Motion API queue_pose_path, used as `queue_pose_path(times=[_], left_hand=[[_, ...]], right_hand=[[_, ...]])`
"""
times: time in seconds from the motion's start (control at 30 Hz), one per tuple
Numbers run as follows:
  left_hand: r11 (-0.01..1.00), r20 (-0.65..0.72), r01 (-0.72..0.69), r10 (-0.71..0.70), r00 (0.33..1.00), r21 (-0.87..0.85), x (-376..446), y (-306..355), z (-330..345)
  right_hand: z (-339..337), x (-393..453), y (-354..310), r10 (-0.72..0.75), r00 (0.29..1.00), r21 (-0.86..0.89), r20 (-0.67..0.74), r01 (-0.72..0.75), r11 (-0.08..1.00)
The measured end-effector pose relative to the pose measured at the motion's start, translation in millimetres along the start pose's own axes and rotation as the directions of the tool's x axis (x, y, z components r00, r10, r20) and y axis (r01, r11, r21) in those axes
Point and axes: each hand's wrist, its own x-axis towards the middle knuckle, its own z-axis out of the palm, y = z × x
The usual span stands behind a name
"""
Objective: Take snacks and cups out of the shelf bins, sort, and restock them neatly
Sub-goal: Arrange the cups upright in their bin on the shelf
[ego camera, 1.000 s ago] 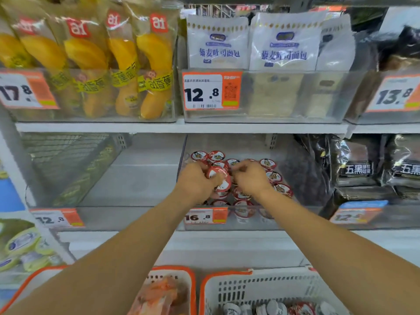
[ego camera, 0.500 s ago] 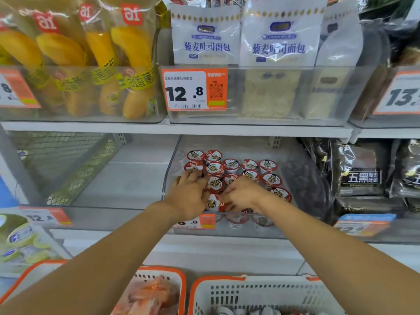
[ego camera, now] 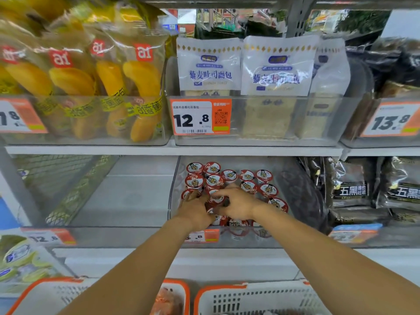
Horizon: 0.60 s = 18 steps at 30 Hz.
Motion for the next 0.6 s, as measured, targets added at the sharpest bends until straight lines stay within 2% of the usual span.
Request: queue_pose_path(times=[0.27,0.33,0.37,0.43,0.5,0.53,0.57,0.6], left_hand=[[0.994,-0.040,-0.003,-0.001,0.999,-0.111,0.1,-0.2,-0.4],[0.982,-0.120,-0.036,0.013,0.993,-0.188,-5.1,4.9,-3.6],[0.977,-0.212,-0.067,0.023,0.977,-0.201,-8.8,8.4,-6.0],[0.975,-0.459,-0.128,0.031,0.888,-0.183,-21.5,18.0,-8.2],[0.945,-0.685,-0.266,0.066,0.726,-0.190,-50.6,32.5,-2.4],[0.909,-0.752,-0.370,0.107,0.651,-0.191,-69.9,40.5,4.5],[0.865,-0.779,-0.464,0.154,0.608,-0.192,-90.1,47.2,16.0],[0.819,-0.771,-0.534,0.199,0.605,-0.208,-108.3,50.2,32.8]], right_hand=[[1.5,-3.8,-4.1,-0.058,0.998,0.103,-0.023,0.060,0.993],[0.4,-4.4,3.0,-0.055,0.997,0.143,-0.054,0.062,0.988],[-1.8,-7.8,6.7,-0.057,0.993,0.142,-0.103,0.072,0.987],[-7.4,-24.6,14.9,-0.086,0.954,0.147,-0.288,0.133,0.980],[-11.2,-58.1,23.7,-0.117,0.851,0.196,-0.511,0.248,0.949],[-9.6,-79.6,30.5,-0.122,0.790,0.232,-0.600,0.319,0.919],[-3.8,-102.2,39.8,-0.124,0.741,0.261,-0.660,0.381,0.887],[7.3,-122.3,52.1,-0.114,0.704,0.275,-0.701,0.414,0.868]])
